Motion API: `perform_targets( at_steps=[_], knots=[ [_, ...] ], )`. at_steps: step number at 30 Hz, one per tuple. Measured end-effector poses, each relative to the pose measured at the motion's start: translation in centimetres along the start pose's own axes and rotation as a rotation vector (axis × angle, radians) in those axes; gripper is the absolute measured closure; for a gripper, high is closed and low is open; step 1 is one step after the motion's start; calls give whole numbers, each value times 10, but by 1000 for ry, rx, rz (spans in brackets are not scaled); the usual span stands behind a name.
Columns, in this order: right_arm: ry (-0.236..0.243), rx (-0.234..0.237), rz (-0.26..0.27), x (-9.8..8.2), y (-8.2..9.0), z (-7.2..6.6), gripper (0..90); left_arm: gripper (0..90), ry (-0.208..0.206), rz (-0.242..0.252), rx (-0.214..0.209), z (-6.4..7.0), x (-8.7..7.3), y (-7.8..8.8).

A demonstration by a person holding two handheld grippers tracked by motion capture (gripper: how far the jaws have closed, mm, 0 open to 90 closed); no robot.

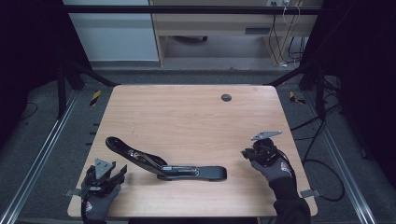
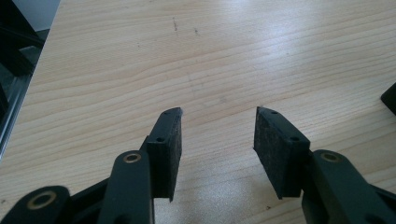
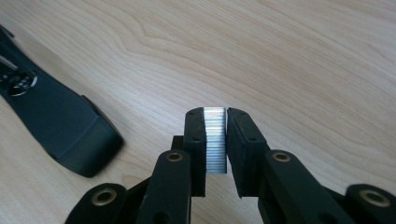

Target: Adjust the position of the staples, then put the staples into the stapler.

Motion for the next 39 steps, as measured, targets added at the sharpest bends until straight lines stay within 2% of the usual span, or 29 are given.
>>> perform_targets(
  at_steps=[4, 18, 32, 39],
  knots=[
    [54, 31, 26, 5, 3, -3, 782, 513, 0, -1, -2, 0, 0, 0],
    [129, 110, 76, 27, 6, -17, 782, 512, 2, -2, -11, -1, 0, -1],
    [227, 203, 85, 49, 10, -33, 782, 512, 3, -2, -11, -1, 0, -1],
    [294, 257, 83, 55, 7, -42, 782, 511, 4, -4, -13, -1, 0, -2]
  ],
)
Point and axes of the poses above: each handheld gripper's, and its own axes: y roughly backward along the jaws, x roughly out of its top, z roughly to its right, the point moved 1 cm from there along -y, roughly forward along the jaws
